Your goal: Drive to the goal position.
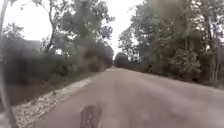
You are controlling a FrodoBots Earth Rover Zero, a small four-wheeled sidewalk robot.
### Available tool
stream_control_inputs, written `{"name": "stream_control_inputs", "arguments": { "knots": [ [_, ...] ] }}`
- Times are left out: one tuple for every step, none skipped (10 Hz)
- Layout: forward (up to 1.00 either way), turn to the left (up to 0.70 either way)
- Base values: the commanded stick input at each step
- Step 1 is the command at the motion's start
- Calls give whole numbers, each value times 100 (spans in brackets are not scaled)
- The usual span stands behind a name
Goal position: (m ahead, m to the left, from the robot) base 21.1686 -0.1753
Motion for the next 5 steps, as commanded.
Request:
{"name": "stream_control_inputs", "arguments": {
  "knots": [
    [70, 0],
    [70, 0],
    [70, 0],
    [70, 0],
    [70, 0]
  ]
}}
